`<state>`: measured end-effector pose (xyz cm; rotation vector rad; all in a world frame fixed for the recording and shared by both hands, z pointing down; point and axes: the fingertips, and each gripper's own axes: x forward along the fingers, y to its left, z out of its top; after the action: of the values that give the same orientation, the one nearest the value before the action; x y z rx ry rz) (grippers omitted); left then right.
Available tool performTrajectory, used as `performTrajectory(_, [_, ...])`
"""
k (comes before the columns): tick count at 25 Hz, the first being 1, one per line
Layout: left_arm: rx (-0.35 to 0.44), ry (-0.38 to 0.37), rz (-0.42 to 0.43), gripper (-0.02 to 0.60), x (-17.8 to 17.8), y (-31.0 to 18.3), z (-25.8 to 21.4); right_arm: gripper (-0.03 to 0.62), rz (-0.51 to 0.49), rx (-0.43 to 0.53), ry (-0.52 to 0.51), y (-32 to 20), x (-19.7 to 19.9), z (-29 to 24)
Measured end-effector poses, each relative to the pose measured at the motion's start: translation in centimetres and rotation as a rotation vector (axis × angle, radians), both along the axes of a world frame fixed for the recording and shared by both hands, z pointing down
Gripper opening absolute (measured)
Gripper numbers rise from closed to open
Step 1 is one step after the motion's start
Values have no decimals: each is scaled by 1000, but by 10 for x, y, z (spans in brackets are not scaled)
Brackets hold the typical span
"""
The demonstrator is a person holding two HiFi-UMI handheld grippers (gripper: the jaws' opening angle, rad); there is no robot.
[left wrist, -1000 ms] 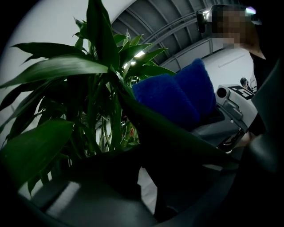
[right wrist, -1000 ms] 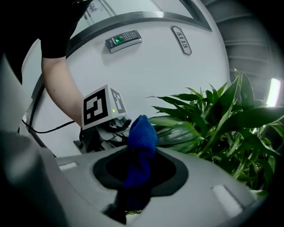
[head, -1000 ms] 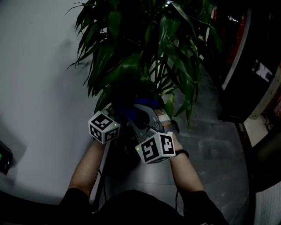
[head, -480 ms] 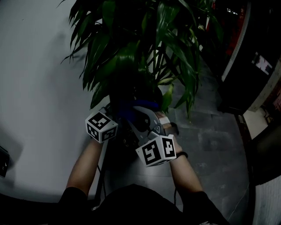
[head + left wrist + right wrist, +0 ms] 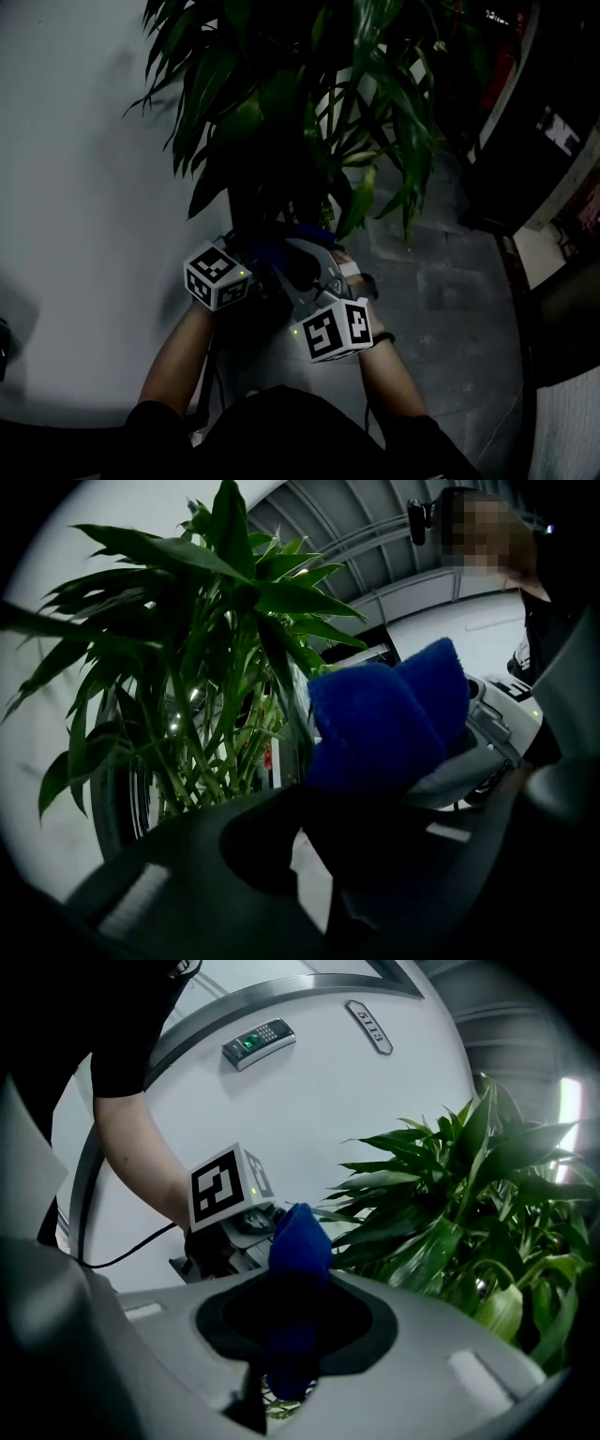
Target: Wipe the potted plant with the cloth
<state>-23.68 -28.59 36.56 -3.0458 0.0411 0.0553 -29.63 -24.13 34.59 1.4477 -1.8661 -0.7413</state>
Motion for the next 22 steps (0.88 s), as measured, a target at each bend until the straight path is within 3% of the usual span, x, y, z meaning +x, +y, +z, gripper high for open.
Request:
performTrajectory(5, [-45, -11, 24, 6, 3, -3, 16, 109, 53, -18, -48, 15, 17, 9])
performTrajectory(9, [-79, -22, -36, 6, 8, -25, 20, 109, 94, -24, -114, 34, 35, 6])
performTrajectory(16, [-154, 100, -157, 6, 37, -72, -20, 109, 150, 70, -132, 74, 57, -34])
performTrajectory(22, [-186, 146, -61, 6, 72, -54, -58, 109, 152, 128, -28, 110, 63, -66])
